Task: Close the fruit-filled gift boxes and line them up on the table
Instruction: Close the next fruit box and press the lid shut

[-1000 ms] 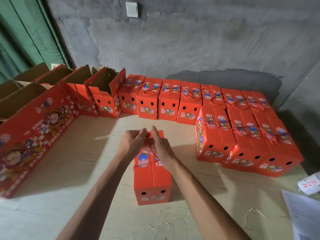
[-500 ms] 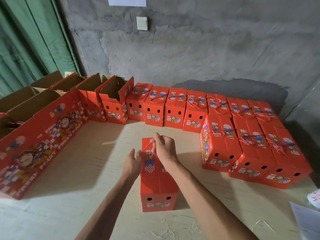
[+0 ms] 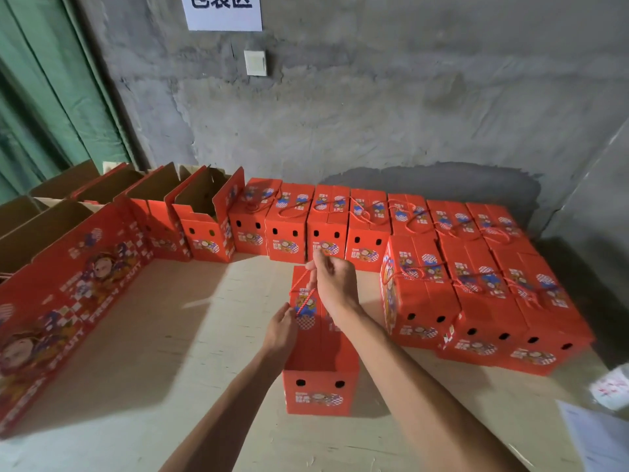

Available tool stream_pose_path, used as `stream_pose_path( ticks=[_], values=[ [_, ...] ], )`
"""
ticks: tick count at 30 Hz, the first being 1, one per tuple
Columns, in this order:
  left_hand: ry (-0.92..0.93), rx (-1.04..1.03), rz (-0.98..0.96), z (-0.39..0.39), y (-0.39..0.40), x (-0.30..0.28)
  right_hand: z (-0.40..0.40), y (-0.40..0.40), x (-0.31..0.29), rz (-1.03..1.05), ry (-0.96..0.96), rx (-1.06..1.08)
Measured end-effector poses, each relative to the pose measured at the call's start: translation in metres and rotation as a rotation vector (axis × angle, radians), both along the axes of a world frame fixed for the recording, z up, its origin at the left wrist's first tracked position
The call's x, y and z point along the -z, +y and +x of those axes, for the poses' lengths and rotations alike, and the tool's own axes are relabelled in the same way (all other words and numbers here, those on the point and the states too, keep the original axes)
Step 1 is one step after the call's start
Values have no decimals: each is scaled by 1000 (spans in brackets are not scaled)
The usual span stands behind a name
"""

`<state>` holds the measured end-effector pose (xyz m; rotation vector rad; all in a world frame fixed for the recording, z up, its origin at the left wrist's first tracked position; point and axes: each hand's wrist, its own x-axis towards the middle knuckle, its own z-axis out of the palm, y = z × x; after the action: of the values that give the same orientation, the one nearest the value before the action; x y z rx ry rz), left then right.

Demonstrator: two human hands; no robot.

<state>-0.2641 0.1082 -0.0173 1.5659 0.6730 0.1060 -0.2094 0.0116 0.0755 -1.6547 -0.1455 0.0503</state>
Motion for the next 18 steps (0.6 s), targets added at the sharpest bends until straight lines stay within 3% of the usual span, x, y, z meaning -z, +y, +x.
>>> stream_pose_path(
  ticks=[18],
  values=[
    [22, 162, -32, 186, -45, -1, 169, -53, -2, -138, -41, 153]
  ],
)
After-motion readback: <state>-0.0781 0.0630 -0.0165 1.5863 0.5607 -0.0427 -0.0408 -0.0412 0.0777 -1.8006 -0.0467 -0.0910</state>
